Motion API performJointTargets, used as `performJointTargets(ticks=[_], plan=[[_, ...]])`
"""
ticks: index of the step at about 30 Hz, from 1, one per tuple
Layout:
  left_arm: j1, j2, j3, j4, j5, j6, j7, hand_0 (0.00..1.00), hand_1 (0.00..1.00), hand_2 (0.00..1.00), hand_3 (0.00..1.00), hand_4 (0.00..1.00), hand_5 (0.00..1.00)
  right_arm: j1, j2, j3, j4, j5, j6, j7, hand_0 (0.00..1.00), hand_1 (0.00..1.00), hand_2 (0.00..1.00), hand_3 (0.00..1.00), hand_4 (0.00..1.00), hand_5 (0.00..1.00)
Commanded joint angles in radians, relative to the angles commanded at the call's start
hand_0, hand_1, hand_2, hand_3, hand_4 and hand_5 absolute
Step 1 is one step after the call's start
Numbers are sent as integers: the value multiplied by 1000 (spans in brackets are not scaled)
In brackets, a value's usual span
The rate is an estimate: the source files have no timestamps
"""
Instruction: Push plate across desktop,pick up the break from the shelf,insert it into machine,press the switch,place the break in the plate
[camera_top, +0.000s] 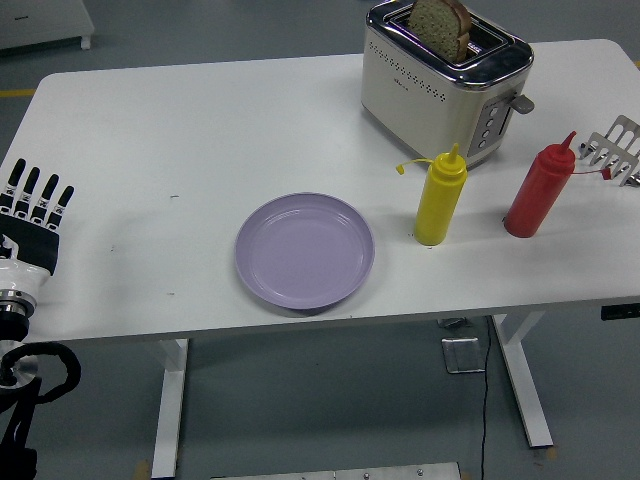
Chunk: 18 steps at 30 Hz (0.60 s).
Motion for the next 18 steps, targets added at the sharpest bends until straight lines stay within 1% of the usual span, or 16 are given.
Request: performJointTargets(ticks=[1,6,7,11,12,13,15,18], plan=[[0,0,-2,0,0,0,0,829,878,956,842,615,998,-10,-15,1,9,7,2,4,596,584,628,805,506,186],[-1,1,-3,-1,0,0,0,829,878,956,842,615,998,-55,-76,-2,47,21,16,11,596,584,628,805,506,186],[-1,1,-3,-1,0,0,0,829,877,956,840,616,998,-66,-88,-4,56,22,20,12,491,489,530,737,492,168],[-1,2,-2,-2,1,0,0,829,877,956,840,616,998,-101,-126,-12,80,23,39,14,491,489,530,737,492,168],[-1,2,-3,-2,1,0,0,829,877,956,840,616,998,-109,-135,-15,84,23,50,15,491,489,530,737,492,168],[-2,2,-4,-2,1,0,0,829,878,955,840,616,998,-114,-142,-18,88,23,61,16,420,432,500,639,487,169],[-2,2,-5,-2,1,0,0,829,878,955,840,616,998,-124,-157,-23,93,20,93,17,420,432,500,639,487,169],[-5,3,-8,-3,0,0,0,829,878,955,840,616,998,-135,-179,-33,101,-12,157,20,420,432,500,639,487,169]])
